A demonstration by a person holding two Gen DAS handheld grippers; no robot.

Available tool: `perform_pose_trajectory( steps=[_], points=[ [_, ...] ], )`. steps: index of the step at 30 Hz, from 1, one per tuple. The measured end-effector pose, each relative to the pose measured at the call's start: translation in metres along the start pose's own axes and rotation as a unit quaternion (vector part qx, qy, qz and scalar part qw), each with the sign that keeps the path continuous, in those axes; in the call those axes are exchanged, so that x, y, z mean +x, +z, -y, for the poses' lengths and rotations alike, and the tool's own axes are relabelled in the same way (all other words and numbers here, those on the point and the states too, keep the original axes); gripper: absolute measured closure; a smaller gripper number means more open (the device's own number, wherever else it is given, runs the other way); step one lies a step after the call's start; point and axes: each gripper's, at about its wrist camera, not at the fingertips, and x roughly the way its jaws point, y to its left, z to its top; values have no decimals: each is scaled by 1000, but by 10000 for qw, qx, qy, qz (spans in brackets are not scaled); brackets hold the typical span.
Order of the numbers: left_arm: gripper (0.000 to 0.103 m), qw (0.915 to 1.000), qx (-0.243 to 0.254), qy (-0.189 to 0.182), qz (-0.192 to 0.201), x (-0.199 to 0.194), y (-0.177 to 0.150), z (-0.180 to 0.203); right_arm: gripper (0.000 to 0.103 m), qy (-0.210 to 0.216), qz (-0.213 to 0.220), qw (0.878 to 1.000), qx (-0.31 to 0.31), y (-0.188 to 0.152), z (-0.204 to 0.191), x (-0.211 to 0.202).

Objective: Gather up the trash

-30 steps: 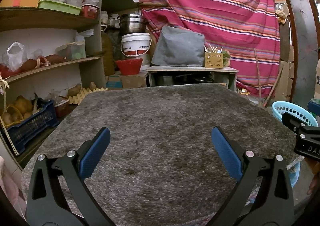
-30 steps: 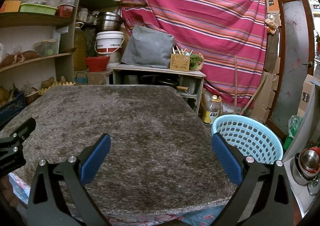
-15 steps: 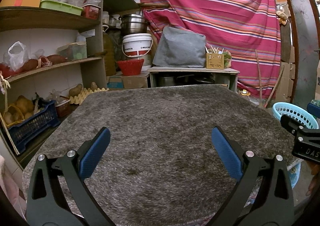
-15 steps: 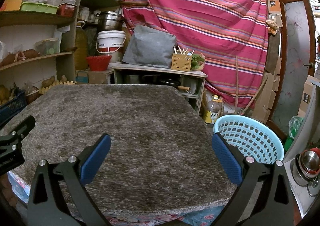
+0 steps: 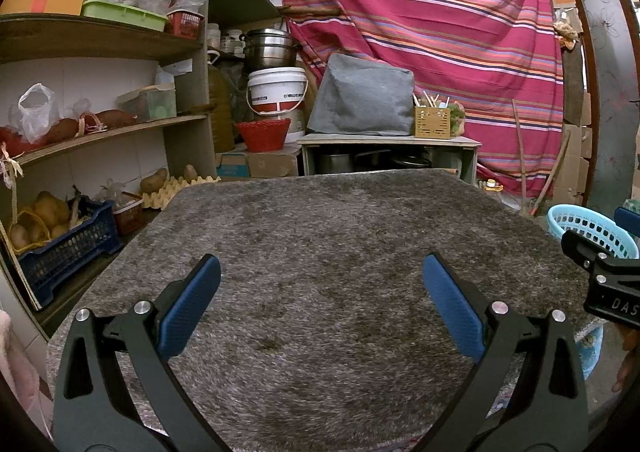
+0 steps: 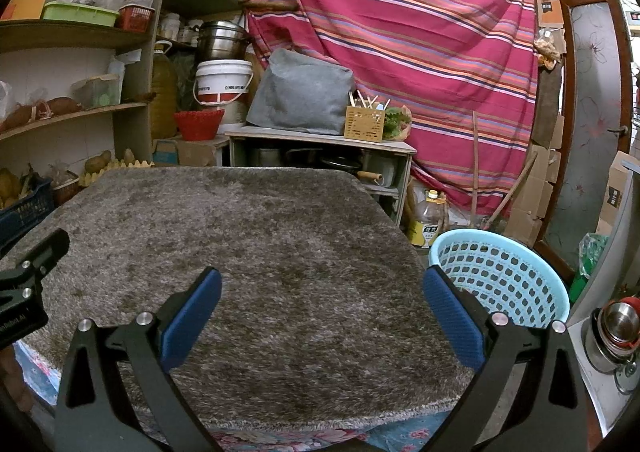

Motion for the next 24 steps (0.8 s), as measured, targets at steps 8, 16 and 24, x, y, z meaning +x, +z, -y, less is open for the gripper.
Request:
perform_pose_trajectory(
  steps=[8,16,24],
  points=[
    [5,10000,0,4,8,0,0,0,4,1,-7,10000,2,0,0,1],
    [5,10000,7,8,12,-1,0,0,4,4,-11,10000,4,0,0,1],
    [5,10000,9,7,9,-1,0,-1,4,11,-6,10000,-1,0,0,1]
  ],
)
